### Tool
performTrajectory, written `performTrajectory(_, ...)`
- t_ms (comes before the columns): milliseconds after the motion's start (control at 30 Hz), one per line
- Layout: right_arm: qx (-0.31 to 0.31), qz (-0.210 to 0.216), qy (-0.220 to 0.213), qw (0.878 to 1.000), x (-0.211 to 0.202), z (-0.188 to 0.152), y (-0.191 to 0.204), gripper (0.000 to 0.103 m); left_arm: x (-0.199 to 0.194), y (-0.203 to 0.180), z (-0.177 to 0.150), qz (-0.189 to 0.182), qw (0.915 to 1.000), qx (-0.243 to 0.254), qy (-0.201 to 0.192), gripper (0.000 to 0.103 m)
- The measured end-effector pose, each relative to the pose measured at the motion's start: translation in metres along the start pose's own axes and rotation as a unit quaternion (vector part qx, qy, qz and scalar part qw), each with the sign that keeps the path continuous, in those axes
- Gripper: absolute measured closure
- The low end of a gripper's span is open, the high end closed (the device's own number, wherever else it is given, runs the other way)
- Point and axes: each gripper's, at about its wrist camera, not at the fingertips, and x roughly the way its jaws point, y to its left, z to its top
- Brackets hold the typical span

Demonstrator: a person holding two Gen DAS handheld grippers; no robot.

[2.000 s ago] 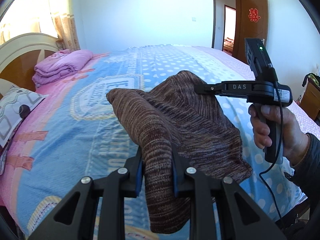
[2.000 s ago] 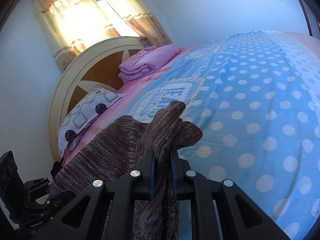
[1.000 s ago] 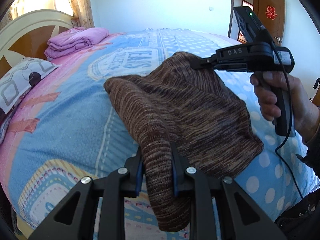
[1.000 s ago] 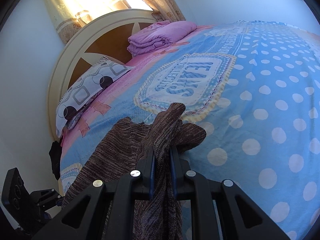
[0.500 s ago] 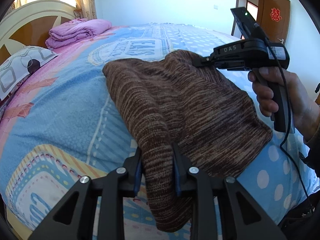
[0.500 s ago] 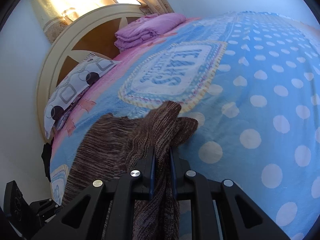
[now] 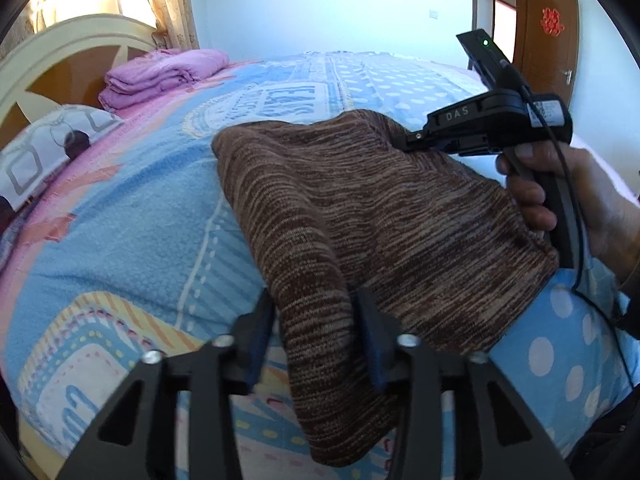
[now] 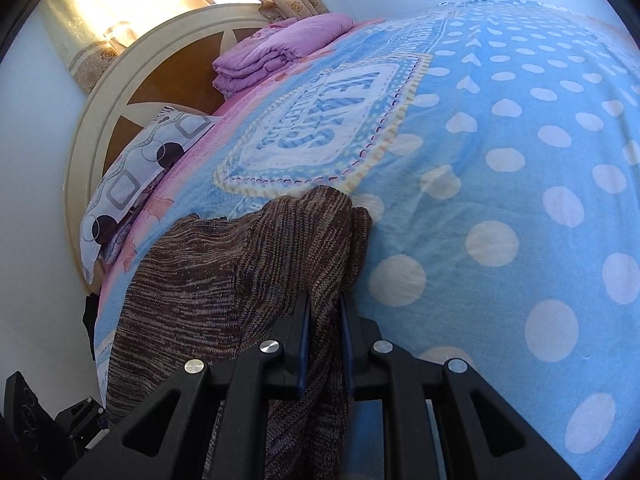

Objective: Fold small clothes

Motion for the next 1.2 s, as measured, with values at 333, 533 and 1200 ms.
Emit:
performTrajectory(333,0.003,-0.015,-0.024,1.000,-0.037,-0.002,-0.001,0.080,-0.038,0.001,0.013,0.039,0.9973,0.016,-0.060,0.019)
performTrajectory(533,-0.053,-0.016,-0.013,0.998,-0.086,-0.041,0.043,0.074,-0.010,0.020,0.033,0.109,0.9913,0.004,-0.074,0.018)
performTrajectory(1200,-0.148,-0.090,-0.047,0.984,-0.097,-0.092,0.090,0.096,0.029,0.018,0.023,0.153,0.9869,0.007,-0.048,0.001)
